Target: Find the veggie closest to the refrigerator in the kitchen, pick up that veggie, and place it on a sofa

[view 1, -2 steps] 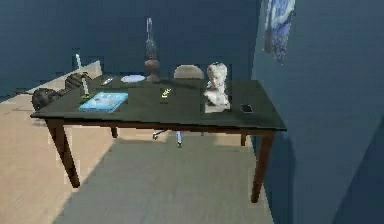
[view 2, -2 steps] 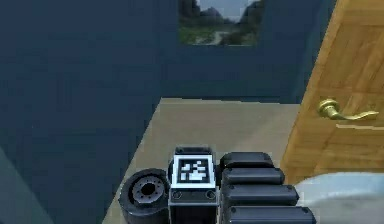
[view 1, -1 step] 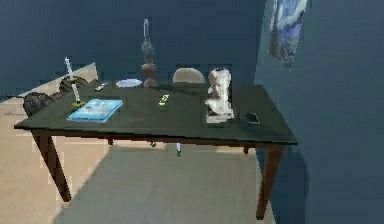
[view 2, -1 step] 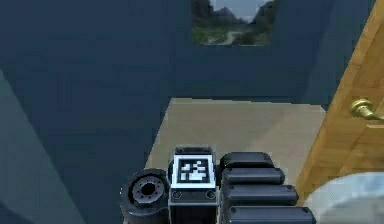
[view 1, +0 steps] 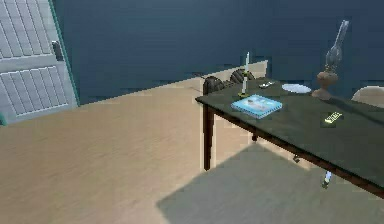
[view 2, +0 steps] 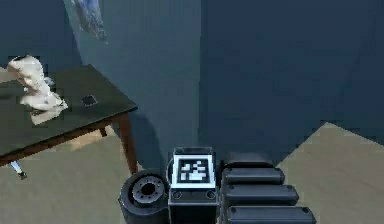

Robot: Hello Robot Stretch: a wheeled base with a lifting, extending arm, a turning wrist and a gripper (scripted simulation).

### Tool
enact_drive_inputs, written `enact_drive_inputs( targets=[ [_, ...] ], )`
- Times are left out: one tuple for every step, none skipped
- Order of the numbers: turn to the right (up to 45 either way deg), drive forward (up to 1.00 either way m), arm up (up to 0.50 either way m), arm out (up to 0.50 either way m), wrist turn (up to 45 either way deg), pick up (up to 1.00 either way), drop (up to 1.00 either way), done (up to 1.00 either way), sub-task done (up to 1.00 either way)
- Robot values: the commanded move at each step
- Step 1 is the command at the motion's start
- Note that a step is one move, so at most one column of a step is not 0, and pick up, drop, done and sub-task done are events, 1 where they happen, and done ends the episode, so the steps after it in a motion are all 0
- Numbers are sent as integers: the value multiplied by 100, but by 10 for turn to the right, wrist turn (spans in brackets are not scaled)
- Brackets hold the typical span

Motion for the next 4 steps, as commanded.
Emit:
enact_drive_inputs(
  targets=[
    [-180,0,0,0,0,0,0,0,0],
    [0,100,0,0,0,0,0,0,0],
    [0,55,0,0,0,0,0,0,0],
    [180,0,0,0,0,0,0,0,0]
  ],
)
